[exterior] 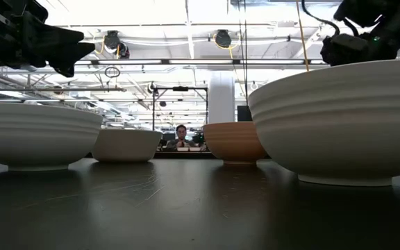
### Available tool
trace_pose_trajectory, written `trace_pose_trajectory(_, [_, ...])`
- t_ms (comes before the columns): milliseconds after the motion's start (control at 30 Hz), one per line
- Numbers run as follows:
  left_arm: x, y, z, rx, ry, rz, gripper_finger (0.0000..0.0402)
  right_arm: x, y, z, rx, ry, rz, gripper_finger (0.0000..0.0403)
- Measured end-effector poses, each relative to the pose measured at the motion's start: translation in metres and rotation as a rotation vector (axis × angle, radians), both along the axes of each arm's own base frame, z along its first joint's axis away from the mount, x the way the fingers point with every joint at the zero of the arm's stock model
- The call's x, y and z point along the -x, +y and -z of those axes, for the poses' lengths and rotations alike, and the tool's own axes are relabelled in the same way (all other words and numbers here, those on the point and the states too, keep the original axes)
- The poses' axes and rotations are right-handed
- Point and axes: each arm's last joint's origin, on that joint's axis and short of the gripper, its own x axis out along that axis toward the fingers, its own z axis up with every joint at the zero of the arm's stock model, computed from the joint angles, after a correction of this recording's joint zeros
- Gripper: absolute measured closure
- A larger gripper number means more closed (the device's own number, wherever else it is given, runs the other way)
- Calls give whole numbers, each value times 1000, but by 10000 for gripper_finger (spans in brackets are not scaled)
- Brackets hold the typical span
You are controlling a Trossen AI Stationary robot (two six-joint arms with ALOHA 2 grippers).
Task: Nest bowls inside each other
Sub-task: Stack the brown bowl on top of the orange bowl
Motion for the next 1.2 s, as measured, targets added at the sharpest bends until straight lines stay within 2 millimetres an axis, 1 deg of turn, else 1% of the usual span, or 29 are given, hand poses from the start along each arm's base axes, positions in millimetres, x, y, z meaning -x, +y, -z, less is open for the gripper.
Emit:
trace_pose_trajectory(167, [0, 0, 0, 0, 0, 0, 220, 0, -1, -5, -49, 101, 9, 85])
trace_pose_trajectory(300, [0, 0, 0, 0, 0, 0, 220, -7, -1, -8, -95, 114, -23, 85])
trace_pose_trajectory(400, [0, 0, 0, 0, 0, 0, 220, -13, -2, -3, -130, 152, -36, 85])
trace_pose_trajectory(700, [0, 0, 0, 0, 0, 0, 220, -26, -6, 12, -163, 264, -34, 85])
trace_pose_trajectory(1200, [0, 0, 0, 0, 0, 0, 220, -33, -7, 22, -201, 325, -41, 85])
